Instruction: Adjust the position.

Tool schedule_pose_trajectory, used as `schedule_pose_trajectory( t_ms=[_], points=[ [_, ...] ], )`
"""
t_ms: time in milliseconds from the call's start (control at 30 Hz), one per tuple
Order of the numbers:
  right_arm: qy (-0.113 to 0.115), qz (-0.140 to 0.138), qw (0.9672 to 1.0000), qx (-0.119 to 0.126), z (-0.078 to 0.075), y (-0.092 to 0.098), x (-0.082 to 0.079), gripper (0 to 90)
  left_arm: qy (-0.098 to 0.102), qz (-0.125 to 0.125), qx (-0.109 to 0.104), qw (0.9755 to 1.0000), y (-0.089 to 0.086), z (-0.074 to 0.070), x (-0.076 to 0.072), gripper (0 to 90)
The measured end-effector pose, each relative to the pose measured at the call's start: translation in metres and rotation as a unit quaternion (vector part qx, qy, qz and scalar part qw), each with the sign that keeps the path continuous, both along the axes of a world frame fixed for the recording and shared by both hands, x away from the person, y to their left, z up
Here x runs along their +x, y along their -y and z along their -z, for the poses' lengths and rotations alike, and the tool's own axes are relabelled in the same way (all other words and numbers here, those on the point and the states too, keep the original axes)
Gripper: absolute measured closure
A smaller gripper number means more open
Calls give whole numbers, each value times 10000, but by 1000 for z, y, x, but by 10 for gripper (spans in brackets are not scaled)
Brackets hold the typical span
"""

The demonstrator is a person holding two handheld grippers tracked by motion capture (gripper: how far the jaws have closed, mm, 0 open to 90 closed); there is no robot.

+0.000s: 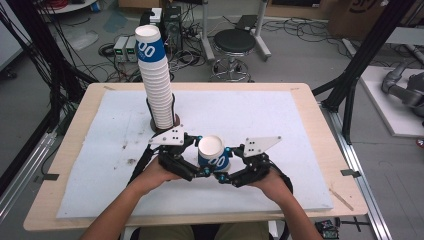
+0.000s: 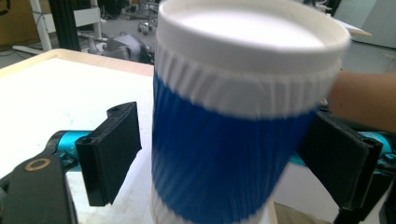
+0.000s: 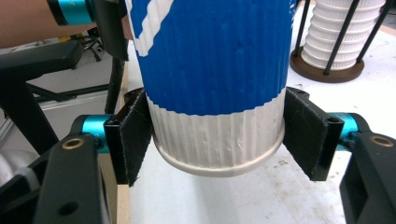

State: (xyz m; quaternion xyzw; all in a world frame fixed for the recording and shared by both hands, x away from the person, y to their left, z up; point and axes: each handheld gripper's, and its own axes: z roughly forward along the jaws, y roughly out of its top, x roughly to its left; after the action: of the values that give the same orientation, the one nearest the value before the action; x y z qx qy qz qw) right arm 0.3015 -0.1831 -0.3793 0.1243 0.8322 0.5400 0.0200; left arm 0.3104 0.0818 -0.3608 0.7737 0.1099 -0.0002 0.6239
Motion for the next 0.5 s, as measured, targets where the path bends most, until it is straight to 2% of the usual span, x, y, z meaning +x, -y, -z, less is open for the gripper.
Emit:
schedule_pose_trajectory(
  t_ms=[167, 200, 300, 333, 367, 400, 433, 500],
  points=[
    [171, -5, 9998, -116, -7, 6, 1, 304, 23, -43, 44, 10000, -8, -3, 0, 157],
    [219, 21, 9996, -201, -9, 9, 1, 304, 26, -77, 91, 9999, -11, -5, 0, 157],
    [256, 1, 9992, -292, -11, 11, 1, 304, 30, -78, 127, 9999, -14, -7, 0, 157],
    [272, 16, 9986, -452, -12, 14, 2, 304, 24, -63, 139, 9999, -16, -9, 0, 157],
    [272, 16, 9986, -452, -12, 14, 2, 304, 23, -61, 159, 9999, -17, -10, 0, 157],
    [309, -6, 9976, -619, -13, 15, 2, 304, 17, -45, 218, 9998, -20, -14, 1, 157],
    [309, -6, 9976, -619, -13, 15, 2, 304, 17, -45, 218, 9998, -20, -14, 1, 157],
    [387, -36, 9956, -855, -14, 16, 3, 304, 18, -40, 288, 9996, -22, -18, 1, 157]
  ],
)
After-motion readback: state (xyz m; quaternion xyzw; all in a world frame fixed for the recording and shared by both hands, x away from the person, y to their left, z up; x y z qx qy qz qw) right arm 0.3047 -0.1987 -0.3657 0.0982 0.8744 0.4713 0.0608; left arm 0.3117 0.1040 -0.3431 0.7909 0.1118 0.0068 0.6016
